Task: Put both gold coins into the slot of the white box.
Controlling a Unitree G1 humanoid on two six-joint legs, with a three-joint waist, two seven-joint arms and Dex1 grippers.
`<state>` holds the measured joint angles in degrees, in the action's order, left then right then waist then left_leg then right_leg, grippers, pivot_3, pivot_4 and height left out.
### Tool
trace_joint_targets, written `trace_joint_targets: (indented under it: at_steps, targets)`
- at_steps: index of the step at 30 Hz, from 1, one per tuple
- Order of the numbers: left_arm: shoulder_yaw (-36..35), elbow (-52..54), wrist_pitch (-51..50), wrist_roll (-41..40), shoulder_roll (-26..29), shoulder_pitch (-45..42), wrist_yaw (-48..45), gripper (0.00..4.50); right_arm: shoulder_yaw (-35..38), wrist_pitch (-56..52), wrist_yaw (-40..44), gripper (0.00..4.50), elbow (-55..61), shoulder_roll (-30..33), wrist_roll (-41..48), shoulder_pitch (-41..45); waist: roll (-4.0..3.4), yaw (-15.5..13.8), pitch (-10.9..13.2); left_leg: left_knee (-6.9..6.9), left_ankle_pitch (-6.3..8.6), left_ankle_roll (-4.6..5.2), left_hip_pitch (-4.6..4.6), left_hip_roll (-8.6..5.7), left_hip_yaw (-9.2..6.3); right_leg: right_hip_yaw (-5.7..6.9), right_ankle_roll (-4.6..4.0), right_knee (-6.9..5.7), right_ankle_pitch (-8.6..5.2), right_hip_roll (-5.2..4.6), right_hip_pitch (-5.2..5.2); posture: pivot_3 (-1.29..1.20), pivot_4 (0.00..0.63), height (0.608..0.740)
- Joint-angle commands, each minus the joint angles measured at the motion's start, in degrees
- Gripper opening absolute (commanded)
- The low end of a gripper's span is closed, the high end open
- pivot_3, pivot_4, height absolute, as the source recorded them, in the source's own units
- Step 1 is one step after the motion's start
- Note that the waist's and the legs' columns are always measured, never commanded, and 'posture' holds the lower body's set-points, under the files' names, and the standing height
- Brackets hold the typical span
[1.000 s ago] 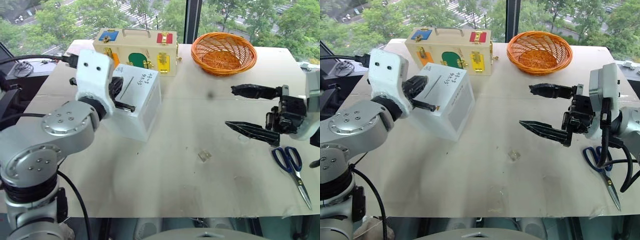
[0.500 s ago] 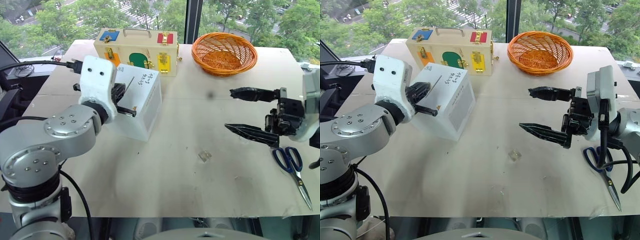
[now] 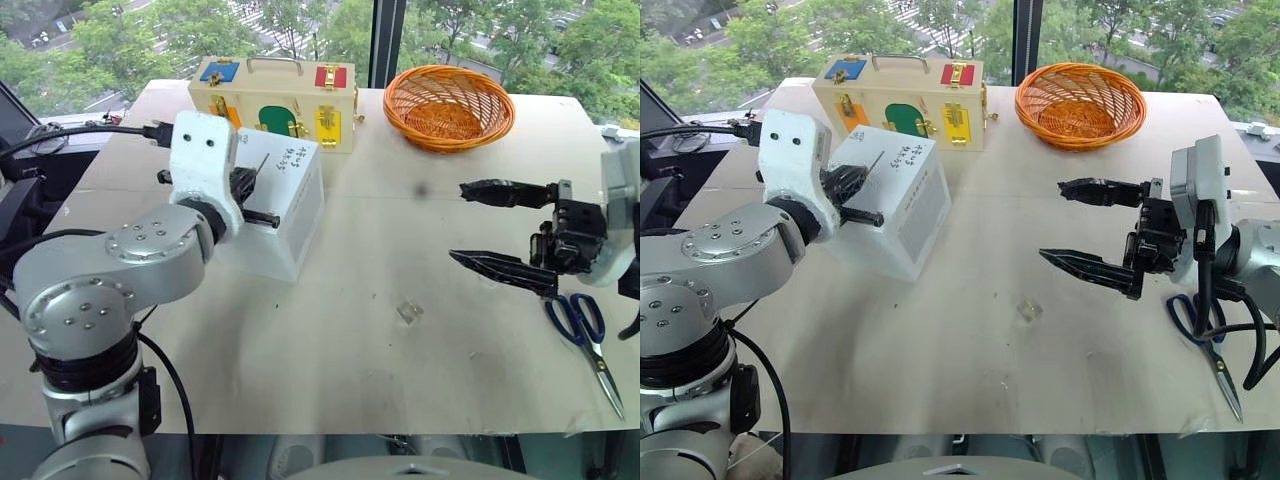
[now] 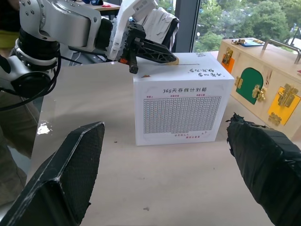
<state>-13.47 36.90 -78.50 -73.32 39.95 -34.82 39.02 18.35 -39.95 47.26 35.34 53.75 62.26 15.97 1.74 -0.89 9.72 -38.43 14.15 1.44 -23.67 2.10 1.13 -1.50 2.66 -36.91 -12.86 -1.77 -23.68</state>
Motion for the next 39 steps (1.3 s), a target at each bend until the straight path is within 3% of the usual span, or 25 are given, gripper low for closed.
trace_joint_targets:
  at_steps: [1, 7, 13, 15, 18, 21, 23, 27, 29, 32, 34, 35, 37, 39]
  targets:
    - [0.0, -0.1, -0.7, 0.7, 0.1, -1.2, 1.3, 0.00, 2.3, 0.4, 0.2, 4.48, 1.7, 0.7, 0.9, -0.2, 0.00, 0.0, 0.0, 0.00, 0.00, 0.00, 0.00, 0.00, 0.00, 0.00, 0.00, 0.00, 0.00, 0.00, 0.00, 0.00, 0.150, 0.740]
    - [0.1, -0.1, -0.4, 1.1, -0.3, -1.5, 0.9, 0.00, 2.4, 0.5, 0.3, 4.48, 1.8, 0.6, 1.1, -0.8, 0.00, 0.0, 0.0, 0.00, 0.00, 0.00, 0.01, -0.01, 0.01, 0.00, 0.00, -0.01, 0.00, 0.00, 0.00, 0.00, 0.150, 0.740]
    - [-2.4, 3.5, 4.7, -0.9, -0.4, -1.0, -2.1, 2.76, 2.3, 0.8, 0.0, 4.50, 2.0, 0.3, 0.9, -1.7, 0.00, 0.0, 0.0, -0.02, -0.01, -0.02, 0.00, 0.00, 0.00, 0.00, 0.00, -0.02, 0.00, -0.01, 0.00, 0.00, 0.150, 0.740]
    - [-4.0, 5.8, 7.3, -4.2, 1.9, 0.3, -9.9, 2.76, 1.5, 0.1, -1.1, 4.50, 2.2, 0.3, 0.7, -2.0, 0.00, 0.1, 0.0, -0.02, -0.01, -0.02, -0.02, 0.00, 0.01, 0.00, -0.01, -0.02, 0.00, -0.01, -0.01, 0.00, 0.150, 0.740]
    - [-8.9, 7.7, 12.4, -10.9, 4.6, 5.6, -33.2, 2.76, -2.6, -1.0, -4.5, 4.50, 3.5, 0.2, -3.7, -3.6, -0.02, 0.2, 0.0, 0.02, -0.01, -0.03, 0.01, 0.00, 0.05, 0.01, -0.02, -0.01, -0.01, -0.02, -0.03, 0.00, 0.150, 0.740]
    - [-15.6, 6.6, 15.1, -19.5, 7.1, 12.6, -47.5, 2.76, -8.7, -2.5, -7.5, 4.50, 4.8, 0.5, -10.0, -6.2, -0.05, 0.2, 0.0, 0.05, -0.02, -0.04, 0.02, 0.04, 0.13, 0.08, -0.18, -0.02, -0.10, -0.03, -0.03, 0.00, 0.150, 0.740]
    - [-17.3, 9.3, 13.9, -17.6, 10.5, 19.7, -61.9, 2.76, -13.9, -5.0, -11.0, 4.50, 5.6, -0.2, -13.8, -9.7, -0.04, 0.2, 0.0, 0.04, -0.04, -0.08, 0.00, 0.04, 0.15, 0.14, -0.24, -0.02, -0.14, -0.03, -0.03, 0.00, 0.150, 0.740]
    - [-15.4, 12.5, 22.0, -0.7, 14.5, 31.5, -81.2, 2.76, -18.4, -7.8, -14.4, 4.50, 7.1, -2.5, -15.9, -13.4, -0.10, 0.0, 0.0, 0.05, -0.04, -0.08, 0.01, -0.01, 0.27, 0.14, -0.27, 0.02, -0.17, -0.03, -0.03, 0.00, 0.150, 0.740]
    - [-14.2, 11.1, 26.1, 4.7, 14.5, 34.9, -86.4, 2.83, -21.8, -8.0, -16.2, 3.65, 7.1, -3.7, -19.3, -13.6, -0.10, 0.0, 0.0, 0.01, -0.05, -0.08, 0.03, 0.00, 0.29, 0.10, -0.27, 0.02, -0.16, -0.04, -0.02, 0.00, 0.150, 0.740]
    - [-12.2, 9.6, 31.4, 10.8, 14.2, 37.3, -91.2, 2.83, -26.0, -7.1, -18.6, 3.65, 6.0, -5.1, -25.8, -12.9, -0.09, 0.1, -0.1, 0.00, -0.06, -0.10, 0.09, 0.03, 0.27, 0.11, -0.27, 0.03, -0.16, -0.03, 0.00, 0.00, 0.150, 0.740]
    - [-11.3, 8.4, 34.7, 14.7, 14.4, 38.8, -94.5, 2.83, -25.4, -8.5, -20.2, 3.65, 5.1, -8.3, -24.8, -11.8, -0.10, 0.1, -0.1, -0.01, -0.07, -0.10, 0.08, 0.06, 0.23, 0.10, -0.28, 0.03, -0.16, -0.04, -0.02, 0.00, 0.150, 0.740]
    - [-11.0, 7.7, 35.7, 16.0, 14.6, 39.3, -95.5, 2.83, -25.1, -9.3, -20.8, 3.42, 4.9, -9.6, -24.3, -11.4, -0.10, 0.1, -0.1, -0.01, -0.07, -0.10, 0.08, 0.08, 0.20, 0.08, -0.30, 0.03, -0.14, -0.03, -0.02, 0.00, 0.150, 0.740]
    - [-10.2, 7.1, 37.6, 18.2, 14.8, 39.8, -96.8, 2.83, -25.4, -10.3, -21.6, 2.79, 4.9, -11.0, -24.9, -10.9, -0.12, 0.2, -0.1, -0.01, -0.07, -0.10, 0.07, 0.09, 0.17, 0.05, -0.33, 0.03, -0.12, 0.00, -0.04, 0.00, 0.150, 0.740]
    - [-9.4, 7.3, 38.0, 18.8, 14.6, 39.5, -96.3, 2.83, -25.8, -10.7, -22.1, 1.72, 4.9, -11.8, -25.9, -10.9, -0.12, 0.1, -0.1, 0.01, -0.07, -0.10, 0.02, 0.10, 0.15, 0.07, -0.33, 0.03, -0.13, 0.02, -0.07, 0.00, 0.150, 0.740]
